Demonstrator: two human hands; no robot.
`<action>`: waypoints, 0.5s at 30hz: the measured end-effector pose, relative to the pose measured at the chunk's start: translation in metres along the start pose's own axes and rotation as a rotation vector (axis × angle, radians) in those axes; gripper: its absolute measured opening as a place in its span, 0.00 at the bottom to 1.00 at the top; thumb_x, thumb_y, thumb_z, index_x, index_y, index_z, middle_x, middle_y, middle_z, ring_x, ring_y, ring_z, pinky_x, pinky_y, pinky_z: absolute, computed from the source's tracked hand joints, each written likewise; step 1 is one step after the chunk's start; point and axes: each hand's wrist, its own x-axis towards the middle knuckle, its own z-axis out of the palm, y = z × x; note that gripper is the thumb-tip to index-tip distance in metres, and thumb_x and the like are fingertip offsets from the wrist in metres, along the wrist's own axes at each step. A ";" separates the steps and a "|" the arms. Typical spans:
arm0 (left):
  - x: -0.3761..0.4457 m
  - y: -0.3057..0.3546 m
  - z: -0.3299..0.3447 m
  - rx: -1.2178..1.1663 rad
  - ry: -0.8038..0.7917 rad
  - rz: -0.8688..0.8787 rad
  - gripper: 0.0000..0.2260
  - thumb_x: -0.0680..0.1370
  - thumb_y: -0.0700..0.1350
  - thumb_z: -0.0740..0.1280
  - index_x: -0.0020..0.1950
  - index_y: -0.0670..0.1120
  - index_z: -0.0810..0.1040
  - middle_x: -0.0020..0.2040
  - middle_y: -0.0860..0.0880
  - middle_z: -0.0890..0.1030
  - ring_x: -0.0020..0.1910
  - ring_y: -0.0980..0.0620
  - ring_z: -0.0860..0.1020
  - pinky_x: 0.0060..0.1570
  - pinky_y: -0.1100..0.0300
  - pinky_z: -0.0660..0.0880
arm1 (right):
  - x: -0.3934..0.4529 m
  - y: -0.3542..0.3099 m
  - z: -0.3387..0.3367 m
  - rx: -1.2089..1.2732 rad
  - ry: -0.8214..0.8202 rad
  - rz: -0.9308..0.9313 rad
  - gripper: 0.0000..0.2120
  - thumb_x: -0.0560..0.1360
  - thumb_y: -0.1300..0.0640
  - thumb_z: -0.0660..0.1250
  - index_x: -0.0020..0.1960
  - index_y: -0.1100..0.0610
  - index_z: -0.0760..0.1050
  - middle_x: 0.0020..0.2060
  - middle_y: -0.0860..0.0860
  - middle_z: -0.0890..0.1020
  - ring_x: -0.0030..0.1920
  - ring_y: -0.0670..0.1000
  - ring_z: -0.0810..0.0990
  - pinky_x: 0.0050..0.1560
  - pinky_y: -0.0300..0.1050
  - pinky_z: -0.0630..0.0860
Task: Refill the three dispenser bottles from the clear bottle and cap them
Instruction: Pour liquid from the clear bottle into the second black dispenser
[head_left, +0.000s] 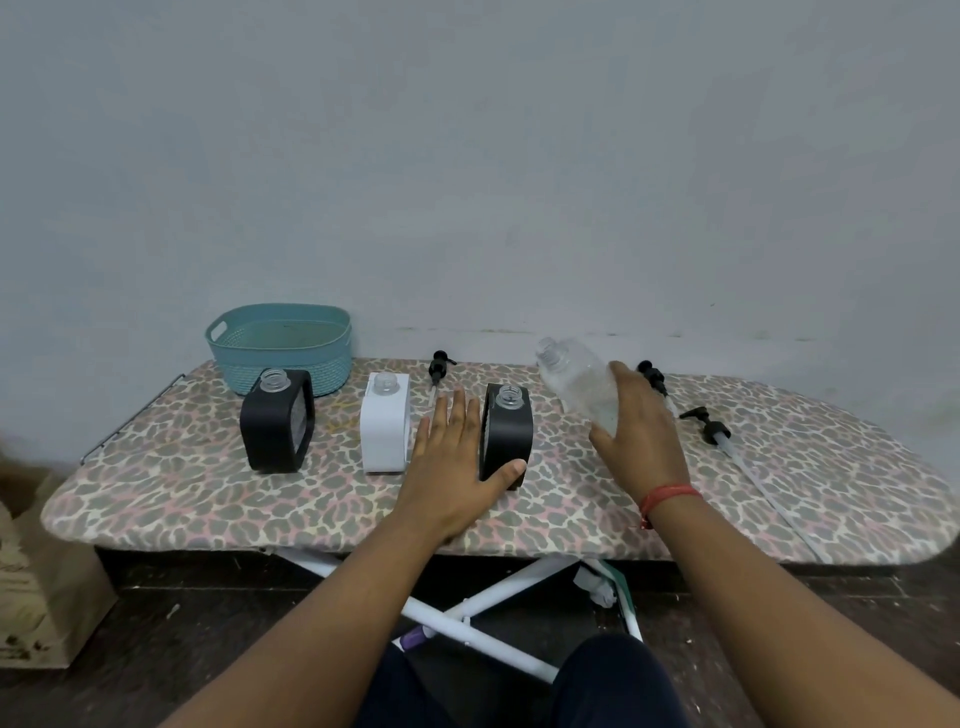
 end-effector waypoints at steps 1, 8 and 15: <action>0.001 0.001 -0.002 0.006 0.004 0.002 0.47 0.73 0.80 0.41 0.80 0.53 0.30 0.82 0.50 0.33 0.80 0.52 0.30 0.81 0.45 0.38 | 0.001 0.002 -0.004 -0.070 -0.009 -0.050 0.38 0.71 0.60 0.74 0.76 0.56 0.60 0.69 0.56 0.72 0.68 0.58 0.72 0.69 0.58 0.71; 0.008 0.007 -0.015 0.034 0.028 0.016 0.48 0.72 0.80 0.41 0.80 0.52 0.30 0.82 0.50 0.31 0.80 0.51 0.29 0.80 0.47 0.37 | 0.006 0.007 -0.019 -0.400 -0.058 -0.252 0.41 0.65 0.59 0.79 0.74 0.57 0.65 0.66 0.57 0.76 0.64 0.61 0.74 0.69 0.60 0.70; 0.013 0.007 -0.018 0.046 0.048 0.030 0.50 0.72 0.80 0.41 0.82 0.50 0.34 0.81 0.51 0.30 0.80 0.52 0.28 0.78 0.50 0.33 | 0.011 0.007 -0.030 -0.462 -0.072 -0.286 0.42 0.64 0.59 0.80 0.74 0.56 0.66 0.66 0.56 0.76 0.65 0.60 0.75 0.70 0.63 0.68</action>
